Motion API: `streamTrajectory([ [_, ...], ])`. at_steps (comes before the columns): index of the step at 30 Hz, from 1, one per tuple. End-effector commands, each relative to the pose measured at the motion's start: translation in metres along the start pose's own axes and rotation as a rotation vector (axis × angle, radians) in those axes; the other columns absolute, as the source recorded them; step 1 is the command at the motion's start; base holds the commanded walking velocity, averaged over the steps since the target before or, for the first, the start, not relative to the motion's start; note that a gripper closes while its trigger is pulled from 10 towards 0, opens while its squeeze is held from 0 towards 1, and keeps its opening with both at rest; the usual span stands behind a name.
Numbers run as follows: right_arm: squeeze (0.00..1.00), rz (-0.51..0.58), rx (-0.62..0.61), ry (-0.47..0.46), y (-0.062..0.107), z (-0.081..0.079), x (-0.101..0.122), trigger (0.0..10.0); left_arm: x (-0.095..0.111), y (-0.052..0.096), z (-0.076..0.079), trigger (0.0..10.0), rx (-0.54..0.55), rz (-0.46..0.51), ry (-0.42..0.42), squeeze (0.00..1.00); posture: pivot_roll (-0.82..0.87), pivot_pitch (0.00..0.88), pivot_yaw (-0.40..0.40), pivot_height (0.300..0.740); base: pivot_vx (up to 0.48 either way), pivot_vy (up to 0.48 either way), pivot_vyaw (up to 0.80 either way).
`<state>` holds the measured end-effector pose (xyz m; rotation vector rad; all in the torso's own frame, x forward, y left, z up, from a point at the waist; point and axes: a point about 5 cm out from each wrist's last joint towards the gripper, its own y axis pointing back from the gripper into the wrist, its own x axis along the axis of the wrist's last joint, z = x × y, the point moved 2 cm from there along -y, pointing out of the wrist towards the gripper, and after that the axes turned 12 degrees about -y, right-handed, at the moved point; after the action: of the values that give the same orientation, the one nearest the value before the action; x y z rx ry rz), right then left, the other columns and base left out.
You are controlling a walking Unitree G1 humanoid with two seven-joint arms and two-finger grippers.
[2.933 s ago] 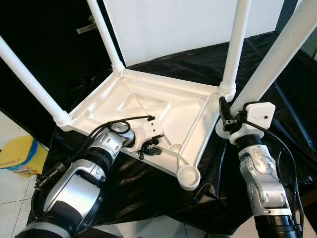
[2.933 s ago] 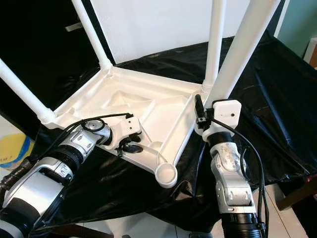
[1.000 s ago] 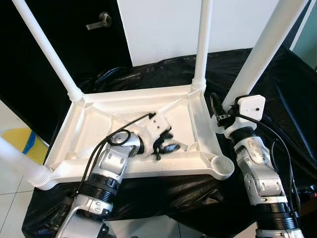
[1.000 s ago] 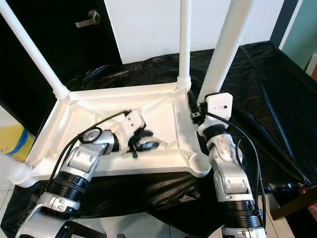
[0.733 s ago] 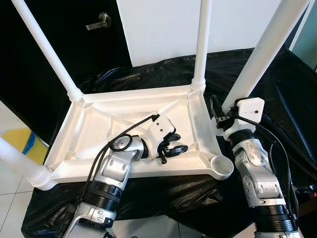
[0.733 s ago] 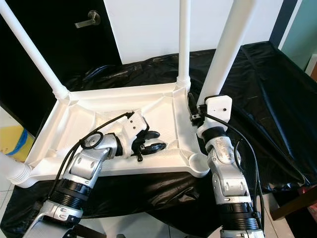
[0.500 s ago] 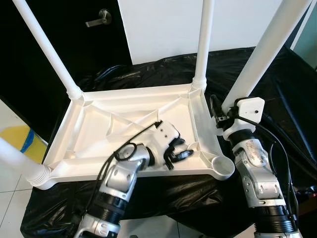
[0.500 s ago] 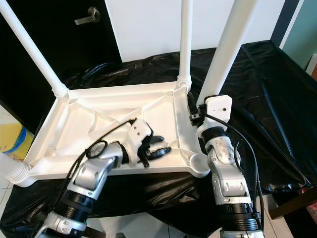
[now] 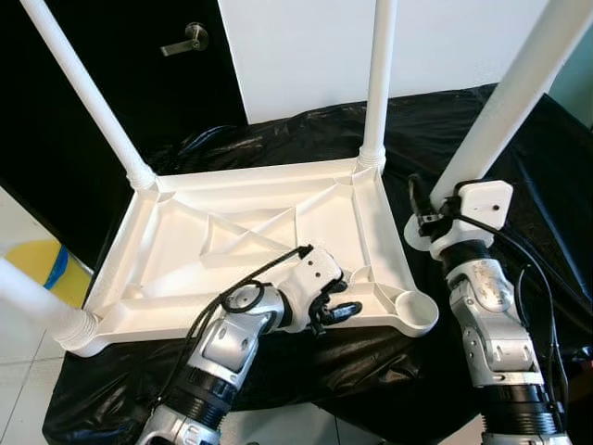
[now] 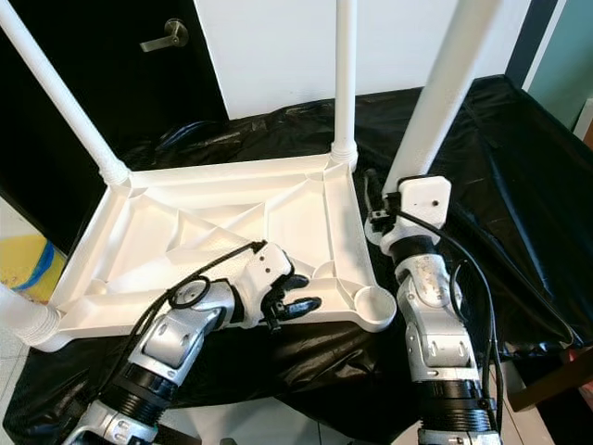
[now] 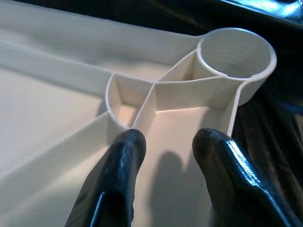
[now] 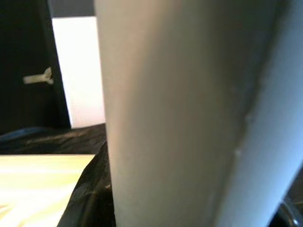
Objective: Building children table
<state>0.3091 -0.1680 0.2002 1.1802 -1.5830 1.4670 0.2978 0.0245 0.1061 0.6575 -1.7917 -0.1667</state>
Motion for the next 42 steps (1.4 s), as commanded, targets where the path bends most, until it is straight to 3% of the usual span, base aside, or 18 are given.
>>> streamTrajectory([
  [1,0.00,0.035,0.001,-0.001,-0.003,-0.003,0.005,10.0,-0.032,-0.001,-0.001,10.0,0.070,-0.161,0.029,0.00,-0.22,0.000,0.110,0.740,0.000,0.000,0.00],
  [2,0.00,0.035,0.001,-0.001,-0.003,-0.003,0.005,10.0,-0.032,-0.001,-0.001,10.0,0.070,-0.161,0.029,0.00,-0.22,0.000,0.110,0.740,0.000,0.000,0.00],
  [6,0.00,0.048,-0.009,-0.001,-0.007,-0.002,0.007,10.0,-0.035,-0.001,-0.029,10.0,0.239,-0.230,0.018,0.00,-0.21,0.000,0.107,0.740,0.000,0.000,0.00],
  [9,0.00,0.050,-0.010,-0.003,-0.008,-0.002,0.008,10.0,-0.034,0.000,-0.037,10.0,0.282,-0.241,0.008,0.00,-0.21,0.000,0.107,0.740,0.000,0.000,0.00],
  [11,0.00,0.052,-0.008,-0.007,-0.010,-0.003,0.007,10.0,-0.029,0.000,-0.054,10.0,0.361,-0.252,-0.006,0.00,-0.20,0.000,0.104,0.740,0.000,0.000,0.00],
  [15,0.00,0.053,-0.007,-0.008,-0.010,-0.004,0.007,10.0,-0.026,0.001,-0.061,10.0,0.393,-0.250,-0.001,0.00,-0.20,0.000,0.104,0.740,0.000,0.000,0.00],
  [17,0.00,0.053,-0.004,-0.013,-0.012,-0.006,0.006,10.0,-0.019,0.003,-0.075,10.0,0.474,-0.231,-0.010,0.00,-0.20,0.000,0.099,0.740,0.000,0.000,0.00],
  [24,0.00,0.044,0.002,-0.015,-0.014,-0.008,0.002,10.0,-0.009,0.009,-0.096,10.0,0.599,-0.193,-0.059,0.00,-0.20,0.000,0.094,0.740,0.000,0.000,0.00],
  [31,0.00,0.024,0.004,-0.013,-0.013,-0.011,-0.004,10.0,0.005,0.012,-0.096,10.0,0.607,-0.028,0.014,0.00,-0.19,0.000,0.085,0.740,0.000,0.000,0.00],
  [32,0.00,0.012,0.010,-0.018,-0.012,-0.012,-0.008,10.0,0.009,0.014,-0.092,10.0,0.598,0.038,0.040,0.00,-0.19,0.000,0.081,0.740,0.000,0.000,0.00],
  [34,0.00,0.012,0.010,-0.018,-0.012,-0.012,-0.008,10.0,0.009,0.014,-0.092,10.0,0.598,0.038,0.040,0.00,-0.19,0.000,0.081,0.740,0.000,0.000,0.00],
  [35,0.00,-0.015,0.018,-0.025,-0.010,-0.014,-0.014,10.0,0.015,0.019,-0.081,10.0,0.566,0.146,0.064,0.00,-0.18,0.000,0.076,0.740,0.000,0.000,0.00],
  [42,0.00,-0.047,0.045,-0.023,-0.006,-0.020,-0.024,10.0,0.020,0.026,-0.066,10.0,0.537,0.257,0.026,0.00,-0.17,0.000,0.068,0.740,0.000,0.000,0.00],
])
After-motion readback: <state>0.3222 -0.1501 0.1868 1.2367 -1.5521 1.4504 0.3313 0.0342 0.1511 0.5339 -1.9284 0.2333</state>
